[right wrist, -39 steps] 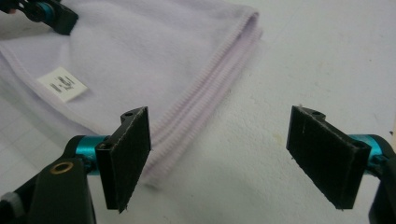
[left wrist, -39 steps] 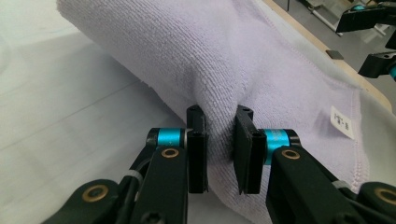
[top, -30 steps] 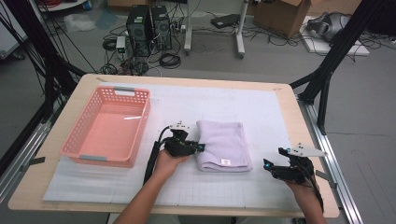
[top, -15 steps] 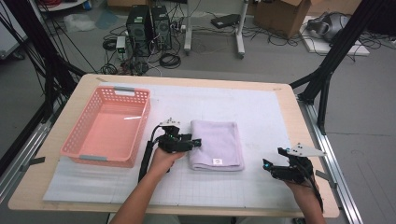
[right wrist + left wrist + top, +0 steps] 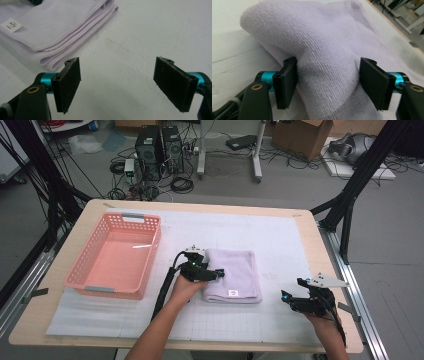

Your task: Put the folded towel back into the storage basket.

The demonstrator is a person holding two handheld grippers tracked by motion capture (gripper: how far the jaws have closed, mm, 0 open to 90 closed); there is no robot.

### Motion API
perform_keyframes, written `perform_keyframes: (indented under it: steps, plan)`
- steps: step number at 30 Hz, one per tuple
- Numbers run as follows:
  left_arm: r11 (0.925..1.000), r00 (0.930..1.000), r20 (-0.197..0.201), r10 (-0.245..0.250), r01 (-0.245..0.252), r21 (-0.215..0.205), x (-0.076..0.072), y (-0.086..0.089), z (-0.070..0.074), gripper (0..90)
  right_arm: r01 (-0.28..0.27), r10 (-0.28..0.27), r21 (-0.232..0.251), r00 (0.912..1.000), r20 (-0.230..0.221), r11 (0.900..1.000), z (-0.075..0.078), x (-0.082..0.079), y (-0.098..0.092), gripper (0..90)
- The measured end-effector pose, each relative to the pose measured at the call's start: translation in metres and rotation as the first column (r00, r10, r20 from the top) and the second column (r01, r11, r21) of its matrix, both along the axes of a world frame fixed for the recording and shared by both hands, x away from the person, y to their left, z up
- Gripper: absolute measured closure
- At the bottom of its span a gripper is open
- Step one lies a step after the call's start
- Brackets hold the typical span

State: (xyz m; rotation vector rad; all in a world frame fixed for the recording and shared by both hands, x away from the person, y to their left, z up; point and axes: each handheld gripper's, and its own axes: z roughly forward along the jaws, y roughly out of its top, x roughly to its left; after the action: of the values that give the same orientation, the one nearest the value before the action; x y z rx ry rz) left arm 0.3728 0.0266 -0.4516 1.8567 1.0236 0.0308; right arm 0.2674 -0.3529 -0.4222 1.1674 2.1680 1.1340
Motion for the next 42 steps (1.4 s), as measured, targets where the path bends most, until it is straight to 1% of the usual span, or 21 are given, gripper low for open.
perform_keyframes:
  steps: [2,4,5,7,9,15,18,19,20,22,25,26,27,29,33,35,37,38,39,41,42]
  plan:
    - [0.9999,1.0000,0.007,-0.004,0.004,0.013,-0.001,0.001,0.000,42.8,-0.001,0.001,-0.001,1.0000,-0.001,1.000,0.000,0.000,0.000,20.8]
    - [0.9999,1.0000,0.004,0.001,-0.001,0.011,-0.002,0.001,0.000,49.1,-0.002,0.002,-0.001,1.0000,0.001,1.000,0.000,0.000,0.001,20.8]
    - [1.0000,1.0000,0.003,0.000,0.000,0.007,-0.002,0.001,0.000,53.5,-0.002,0.002,0.001,1.0000,0.001,1.000,0.001,0.000,0.001,20.8]
    - [0.9999,0.9999,0.015,0.008,-0.008,-0.007,-0.004,0.002,-0.001,60.7,-0.002,0.002,0.001,1.0000,0.003,1.000,0.001,0.000,0.000,20.8]
    - [0.9997,0.9996,0.029,0.003,-0.002,-0.022,-0.005,0.003,-0.002,65.2,0.000,0.000,0.001,1.0000,0.003,1.000,0.001,0.000,0.000,20.8]
    - [0.9981,0.9958,0.079,-0.047,0.050,-0.037,-0.008,0.006,0.003,69.1,-0.001,0.001,0.003,1.0000,0.003,1.000,0.000,0.000,-0.001,20.8]
    - [0.9960,0.9904,0.121,-0.068,0.074,-0.051,-0.011,0.008,0.007,69.5,-0.001,0.001,0.003,1.0000,0.002,1.000,0.001,0.000,-0.001,20.8]
    - [0.9950,0.9873,0.141,-0.074,0.082,-0.057,-0.013,0.009,0.009,69.5,-0.001,0.001,0.003,1.0000,0.002,1.000,0.000,0.000,-0.001,20.8]
    - [0.9934,0.9820,0.169,-0.085,0.096,-0.062,-0.014,0.009,0.012,69.5,-0.001,0.001,0.002,1.0000,0.001,1.000,0.000,0.000,0.000,20.8]
    - [0.9906,0.9680,0.227,-0.107,0.124,-0.059,-0.018,0.009,0.017,69.6,-0.003,0.003,0.004,1.0000,0.002,1.000,0.000,0.000,0.000,20.8]
    - [0.9857,0.9482,0.289,-0.133,0.157,-0.061,-0.023,0.009,0.023,69.6,-0.006,0.006,0.001,1.0000,0.003,1.000,0.000,0.000,0.001,20.8]
    - [0.9851,0.9448,0.299,-0.134,0.160,-0.064,-0.025,0.009,0.024,69.6,-0.008,0.008,0.001,1.0000,0.004,1.000,0.000,0.000,0.001,20.8]
    - [0.9840,0.9393,0.313,-0.141,0.168,-0.060,-0.026,0.010,0.026,69.6,-0.008,0.008,0.002,1.0000,0.004,1.000,0.001,0.000,0.001,20.8]
    - [0.9823,0.9309,0.333,-0.150,0.179,-0.057,-0.028,0.011,0.029,69.6,-0.006,0.006,0.004,1.0000,0.003,1.000,0.001,0.000,0.001,20.8]
    - [0.9800,0.9192,0.362,-0.155,0.189,-0.061,-0.032,0.013,0.034,69.7,-0.007,0.007,0.009,1.0000,0.005,1.000,0.001,0.000,0.001,20.8]
    - [0.9783,0.9105,0.383,-0.157,0.196,-0.066,-0.034,0.014,0.036,69.8,-0.007,0.007,0.008,1.0000,0.005,1.000,0.001,0.000,0.001,20.8]
    - [0.9744,0.9021,0.399,-0.164,0.211,-0.077,-0.036,0.016,0.039,69.9,-0.007,0.007,0.010,1.0000,0.005,1.000,0.001,0.000,0.002,20.8]
    - [0.9734,0.8964,0.411,-0.165,0.215,-0.078,-0.037,0.017,0.041,69.9,-0.008,0.008,0.010,1.0000,0.005,1.000,0.001,0.000,0.002,20.8]
    - [0.9706,0.8918,0.419,-0.172,0.226,-0.083,-0.038,0.018,0.042,70.0,-0.010,0.010,0.010,0.9999,0.006,1.000,0.001,0.000,0.002,20.8]
    - [0.9676,0.8838,0.433,-0.176,0.236,-0.089,-0.040,0.019,0.045,70.1,-0.010,0.010,0.010,0.9999,0.006,1.000,0.002,0.000,0.002,20.8]
    - [0.9646,0.8803,0.439,-0.180,0.245,-0.097,-0.041,0.020,0.047,70.1,-0.010,0.010,0.008,0.9999,0.006,1.000,0.002,0.000,0.002,20.8]
